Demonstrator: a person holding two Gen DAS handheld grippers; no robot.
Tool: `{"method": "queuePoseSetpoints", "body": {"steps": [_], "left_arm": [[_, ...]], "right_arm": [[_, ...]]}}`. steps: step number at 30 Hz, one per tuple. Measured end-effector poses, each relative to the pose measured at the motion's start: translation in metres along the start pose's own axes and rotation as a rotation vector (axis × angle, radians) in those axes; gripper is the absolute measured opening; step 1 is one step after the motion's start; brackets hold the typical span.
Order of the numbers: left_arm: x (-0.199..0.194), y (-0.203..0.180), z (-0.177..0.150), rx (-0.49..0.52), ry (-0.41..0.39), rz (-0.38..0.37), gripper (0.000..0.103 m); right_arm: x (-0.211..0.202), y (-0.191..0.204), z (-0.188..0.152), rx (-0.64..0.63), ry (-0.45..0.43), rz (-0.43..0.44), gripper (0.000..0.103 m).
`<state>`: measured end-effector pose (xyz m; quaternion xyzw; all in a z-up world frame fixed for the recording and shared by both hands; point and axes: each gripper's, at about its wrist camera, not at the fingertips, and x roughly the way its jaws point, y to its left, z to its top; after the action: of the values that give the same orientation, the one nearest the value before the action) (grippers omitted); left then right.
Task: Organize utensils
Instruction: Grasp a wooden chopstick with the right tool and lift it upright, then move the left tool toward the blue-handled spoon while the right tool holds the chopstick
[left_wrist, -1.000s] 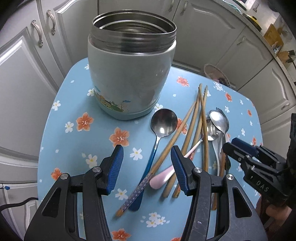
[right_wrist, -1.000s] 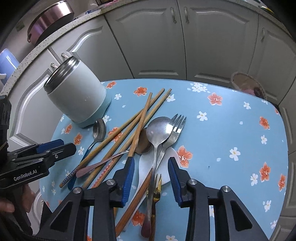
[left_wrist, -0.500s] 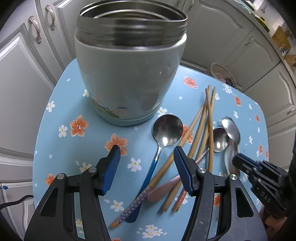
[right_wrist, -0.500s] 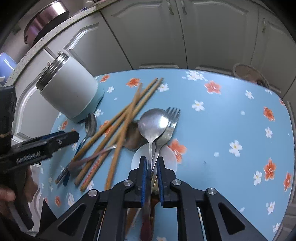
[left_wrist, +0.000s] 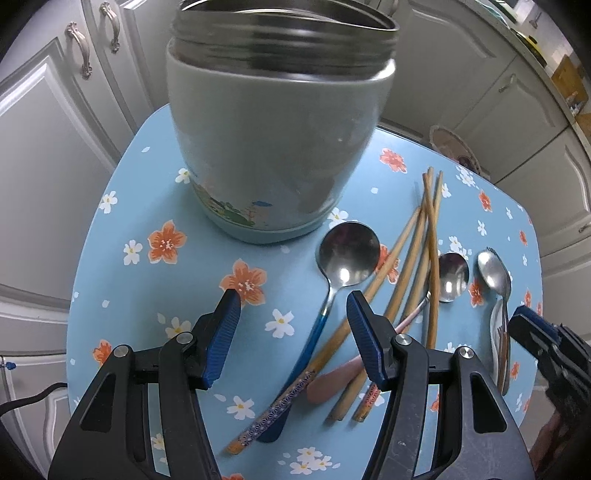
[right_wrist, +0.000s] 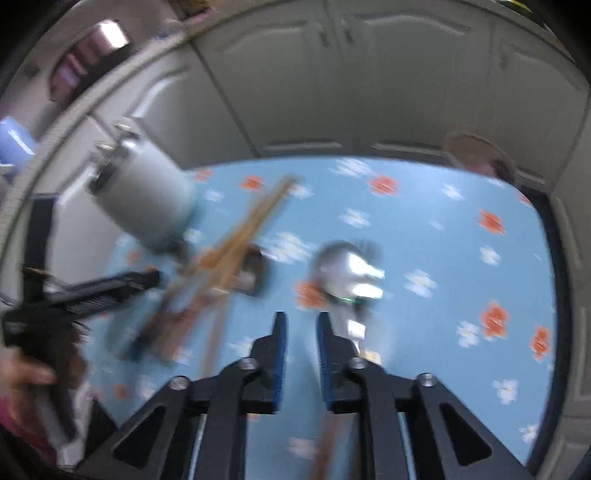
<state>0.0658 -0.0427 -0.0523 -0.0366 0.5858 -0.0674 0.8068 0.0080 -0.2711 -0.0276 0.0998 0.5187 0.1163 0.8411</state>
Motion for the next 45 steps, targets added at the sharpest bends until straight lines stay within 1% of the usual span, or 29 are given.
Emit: {"method": "queuePoseSetpoints", "body": {"steps": [3, 6, 11, 12, 13, 14, 16, 19, 23, 29, 32, 34, 35, 40, 45], "left_arm": [[0.0, 0.004, 0.002, -0.008, -0.002, 0.006, 0.06], [-0.001, 0.005, 0.004, 0.0, -0.001, 0.007, 0.06], [-0.005, 0.016, 0.005, -0.009, -0.005, 0.011, 0.06], [-0.005, 0.017, 0.006, -0.014, -0.004, 0.011, 0.06], [-0.005, 0.018, 0.006, -0.017, -0.003, 0.009, 0.06], [-0.004, 0.018, 0.006, -0.02, -0.002, 0.006, 0.06], [-0.001, 0.014, 0.006, -0.013, 0.004, 0.005, 0.06], [0.003, 0.003, 0.006, 0.006, 0.008, 0.004, 0.06], [0.008, -0.006, 0.01, 0.014, 0.005, 0.011, 0.062], [0.016, -0.022, 0.016, 0.009, -0.007, 0.024, 0.062], [0.018, -0.03, 0.02, 0.025, -0.025, 0.059, 0.062], [0.021, -0.032, 0.022, 0.024, -0.024, 0.071, 0.065], [0.022, -0.033, 0.023, 0.016, -0.02, 0.066, 0.068], [0.021, -0.032, 0.023, 0.02, -0.016, 0.07, 0.068], [0.02, -0.029, 0.021, 0.011, -0.021, 0.063, 0.068]], "right_arm": [[0.019, 0.025, 0.011, -0.02, 0.023, 0.073, 0.03], [0.04, 0.039, 0.016, -0.039, 0.045, 0.065, 0.029], [0.065, 0.037, 0.019, -0.021, 0.086, 0.05, 0.025], [0.069, 0.036, 0.019, -0.02, 0.095, 0.054, 0.023], [0.072, 0.036, 0.019, -0.027, 0.094, 0.053, 0.018], [0.073, 0.037, 0.019, -0.032, 0.094, 0.047, 0.013], [0.071, 0.033, 0.018, -0.032, 0.104, 0.049, 0.009], [0.068, 0.028, 0.015, -0.049, 0.118, 0.034, 0.007], [0.06, 0.017, 0.006, -0.052, 0.133, 0.022, 0.007], [0.057, 0.007, -0.001, -0.02, 0.121, 0.023, 0.007], [0.056, 0.004, -0.003, -0.014, 0.12, 0.027, 0.007], [0.056, 0.006, -0.002, -0.017, 0.118, 0.028, 0.007], [0.056, 0.006, -0.002, -0.018, 0.118, 0.028, 0.007], [0.057, 0.009, 0.002, -0.011, 0.118, 0.045, 0.007], [0.063, 0.017, 0.005, -0.043, 0.118, 0.02, 0.007]]}}
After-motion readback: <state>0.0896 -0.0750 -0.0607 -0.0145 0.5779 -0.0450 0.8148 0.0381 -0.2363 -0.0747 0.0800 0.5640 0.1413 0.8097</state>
